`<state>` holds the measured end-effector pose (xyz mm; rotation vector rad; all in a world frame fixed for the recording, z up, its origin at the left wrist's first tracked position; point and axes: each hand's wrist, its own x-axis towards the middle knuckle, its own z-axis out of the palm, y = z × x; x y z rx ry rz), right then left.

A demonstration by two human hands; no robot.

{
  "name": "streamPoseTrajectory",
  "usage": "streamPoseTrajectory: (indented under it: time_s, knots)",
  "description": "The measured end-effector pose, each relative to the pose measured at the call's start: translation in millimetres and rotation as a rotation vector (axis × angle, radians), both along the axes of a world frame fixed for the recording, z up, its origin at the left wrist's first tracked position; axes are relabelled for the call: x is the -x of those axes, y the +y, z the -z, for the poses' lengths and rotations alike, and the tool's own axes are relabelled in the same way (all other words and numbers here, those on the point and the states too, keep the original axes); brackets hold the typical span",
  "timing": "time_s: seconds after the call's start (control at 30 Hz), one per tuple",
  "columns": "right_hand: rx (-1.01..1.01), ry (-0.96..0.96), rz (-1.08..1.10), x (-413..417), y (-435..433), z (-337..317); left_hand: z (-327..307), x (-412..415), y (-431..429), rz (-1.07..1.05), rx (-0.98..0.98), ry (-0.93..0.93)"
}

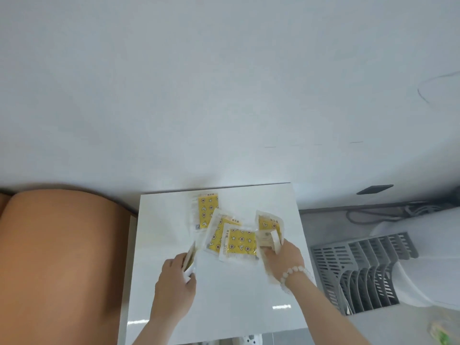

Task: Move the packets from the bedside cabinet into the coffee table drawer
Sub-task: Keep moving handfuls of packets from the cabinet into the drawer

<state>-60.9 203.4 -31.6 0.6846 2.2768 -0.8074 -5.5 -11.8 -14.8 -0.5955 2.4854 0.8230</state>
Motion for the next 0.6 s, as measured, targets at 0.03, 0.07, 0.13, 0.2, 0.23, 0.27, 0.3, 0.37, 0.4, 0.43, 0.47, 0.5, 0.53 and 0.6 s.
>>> streamPoseTrajectory:
  time_s: [0.03,0.07,0.13,0.2,0.23,0.27,0.3,0.37,0.4,0.43,0.47,0.5,0.53,0.6]
  knots:
    - [0.031,-0.016,0.069,-6.5,1.0,-7.9,-7.8,-0.3,-1.7,-0.036,-0.034,-0.002]
    - [0.071,-0.026,0.128,-12.9,1.8,-16.6,-18.0,-0.1,-3.3,-0.065,-0.069,-0.006]
    - [0.154,-0.026,0.216,-23.2,3.8,-39.7,-43.1,3.9,-3.2,-0.118,-0.166,-0.014]
    - [0.206,0.002,0.271,-30.2,8.5,-65.7,-72.7,8.5,1.3,-0.135,-0.284,-0.044]
    - [0.222,0.024,0.305,-33.4,11.9,-79.5,-86.7,10.2,3.3,-0.128,-0.347,-0.064]
    - [0.243,0.049,0.346,-36.6,16.2,-92.5,-99.8,12.6,5.0,-0.112,-0.402,-0.086]
    - [0.264,0.07,0.39,-40.6,20.4,-106.0,-111.6,14.5,6.6,-0.097,-0.442,-0.106]
    - [0.29,0.111,0.445,-48.4,26.3,-131.4,-135.0,18.1,10.3,-0.077,-0.499,-0.132]
    - [0.308,0.132,0.458,-51.8,27.8,-142.7,-145.8,19.3,12.4,-0.066,-0.524,-0.142]
    - [0.327,0.147,0.468,-54.4,27.8,-152.5,-155.1,21.4,14.5,-0.056,-0.549,-0.148]
    - [0.344,0.157,0.475,-56.7,26.6,-161.8,-164.0,23.2,16.8,-0.042,-0.579,-0.146]
    - [0.366,0.166,0.486,-59.8,24.0,-170.0,-172.8,25.7,19.9,-0.026,-0.602,-0.15]
    - [0.388,0.175,0.5,-62.6,21.5,-176.9,-182.1,27.8,23.7,-0.007,-0.627,-0.149]
    - [0.421,0.189,0.533,-67.9,16.1,-190.2,-201.0,31.1,32.2,0.032,-0.671,-0.155]
